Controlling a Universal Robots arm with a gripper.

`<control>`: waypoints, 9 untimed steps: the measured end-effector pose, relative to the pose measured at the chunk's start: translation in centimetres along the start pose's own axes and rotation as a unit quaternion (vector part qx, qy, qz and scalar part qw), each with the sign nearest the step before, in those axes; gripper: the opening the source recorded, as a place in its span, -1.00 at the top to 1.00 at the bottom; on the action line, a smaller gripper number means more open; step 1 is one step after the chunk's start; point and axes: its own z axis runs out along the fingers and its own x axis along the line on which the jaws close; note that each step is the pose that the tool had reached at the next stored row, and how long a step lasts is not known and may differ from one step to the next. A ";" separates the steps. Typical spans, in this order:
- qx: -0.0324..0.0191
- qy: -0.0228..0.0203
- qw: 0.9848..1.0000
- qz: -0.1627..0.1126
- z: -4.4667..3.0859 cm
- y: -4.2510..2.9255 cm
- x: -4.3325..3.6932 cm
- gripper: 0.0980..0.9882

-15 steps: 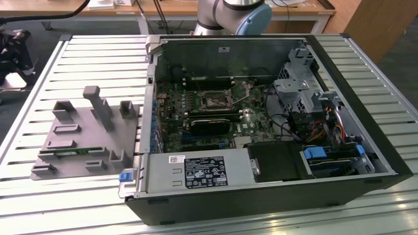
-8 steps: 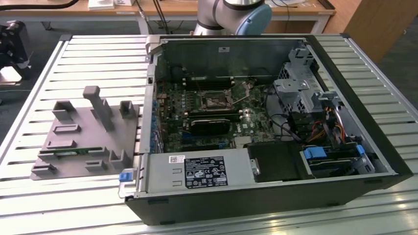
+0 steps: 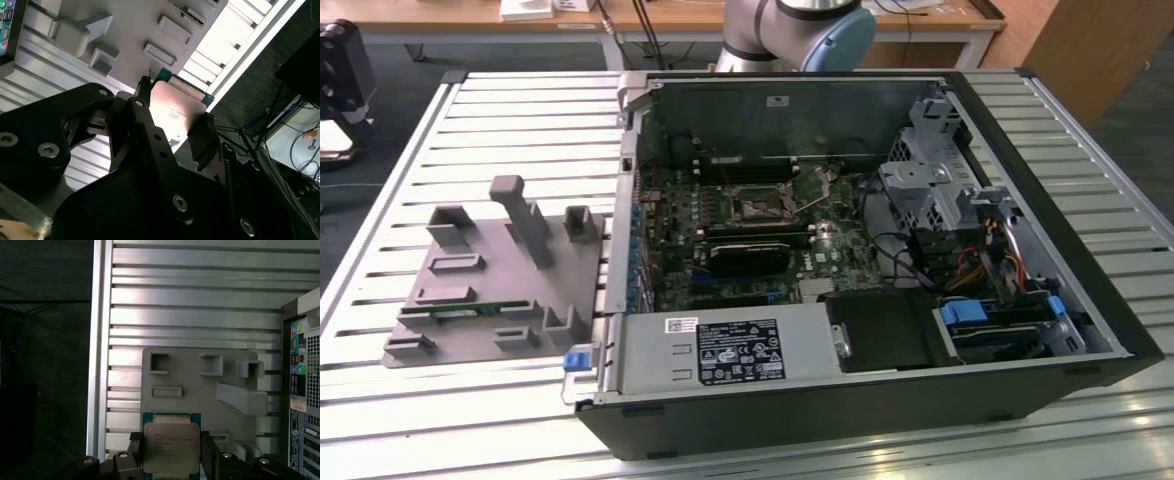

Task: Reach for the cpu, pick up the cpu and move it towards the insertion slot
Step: 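Pick up the cpu and move it towards the insertion slot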

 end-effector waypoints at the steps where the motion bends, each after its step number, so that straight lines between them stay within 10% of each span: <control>1: 0.000 0.000 1.000 0.000 -0.11 0.01 -0.15 0.00; 9: 0.000 0.000 1.000 0.000 -0.14 -0.02 -1.89 0.00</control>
